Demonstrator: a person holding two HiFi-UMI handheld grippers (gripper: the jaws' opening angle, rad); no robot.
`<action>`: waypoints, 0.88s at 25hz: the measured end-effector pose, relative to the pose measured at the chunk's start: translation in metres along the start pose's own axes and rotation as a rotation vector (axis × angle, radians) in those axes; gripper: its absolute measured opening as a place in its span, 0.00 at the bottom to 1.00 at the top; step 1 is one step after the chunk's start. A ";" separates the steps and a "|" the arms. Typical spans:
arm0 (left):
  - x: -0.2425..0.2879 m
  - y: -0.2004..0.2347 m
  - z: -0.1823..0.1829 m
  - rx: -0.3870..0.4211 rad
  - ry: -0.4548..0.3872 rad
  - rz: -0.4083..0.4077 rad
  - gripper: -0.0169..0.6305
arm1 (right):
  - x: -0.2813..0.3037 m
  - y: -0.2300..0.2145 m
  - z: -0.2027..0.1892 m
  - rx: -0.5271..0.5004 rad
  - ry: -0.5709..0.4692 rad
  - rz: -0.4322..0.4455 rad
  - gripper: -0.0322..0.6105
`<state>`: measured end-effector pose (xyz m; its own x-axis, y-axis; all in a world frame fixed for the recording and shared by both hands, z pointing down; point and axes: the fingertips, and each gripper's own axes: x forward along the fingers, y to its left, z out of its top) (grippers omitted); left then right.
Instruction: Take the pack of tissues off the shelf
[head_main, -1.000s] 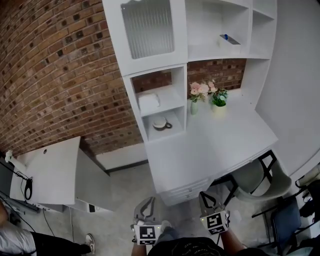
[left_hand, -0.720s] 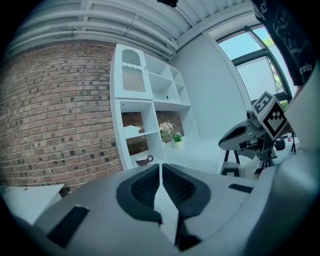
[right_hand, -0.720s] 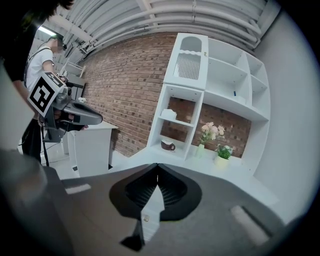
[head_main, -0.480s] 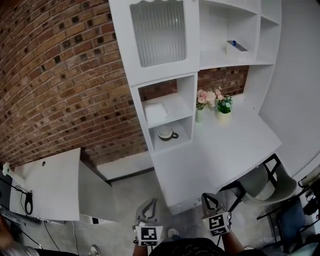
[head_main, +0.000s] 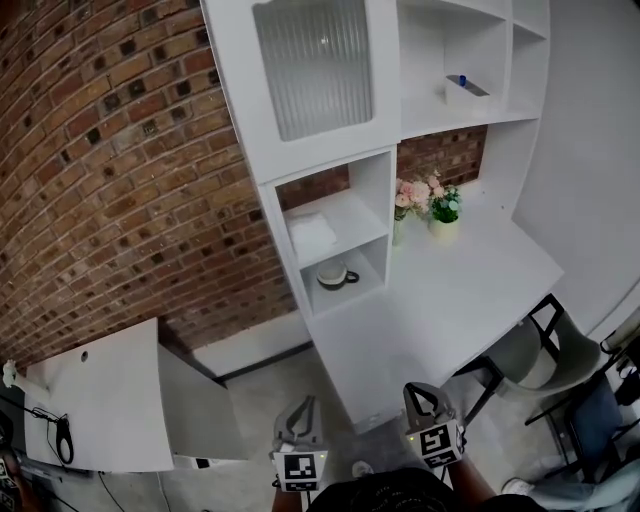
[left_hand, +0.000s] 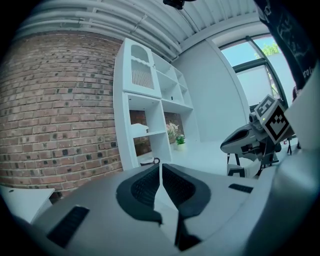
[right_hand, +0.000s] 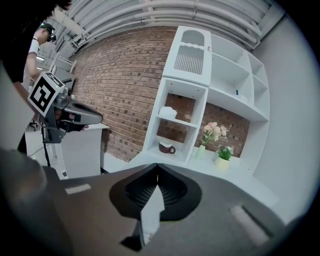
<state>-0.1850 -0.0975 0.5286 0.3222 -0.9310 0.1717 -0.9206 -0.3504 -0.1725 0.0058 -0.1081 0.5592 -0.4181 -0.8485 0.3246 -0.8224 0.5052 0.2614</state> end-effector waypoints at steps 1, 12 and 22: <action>0.001 0.002 0.000 -0.001 0.000 -0.002 0.06 | 0.001 0.000 0.000 0.001 0.004 -0.002 0.06; 0.013 0.012 -0.003 -0.028 0.008 0.001 0.06 | 0.021 -0.007 0.011 0.061 0.012 0.018 0.06; 0.045 0.040 0.010 -0.032 0.005 0.081 0.06 | 0.074 -0.040 0.043 0.080 -0.034 0.055 0.06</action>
<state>-0.2049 -0.1542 0.5194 0.2452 -0.9556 0.1633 -0.9502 -0.2703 -0.1548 -0.0090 -0.1974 0.5333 -0.4751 -0.8256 0.3045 -0.8256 0.5380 0.1705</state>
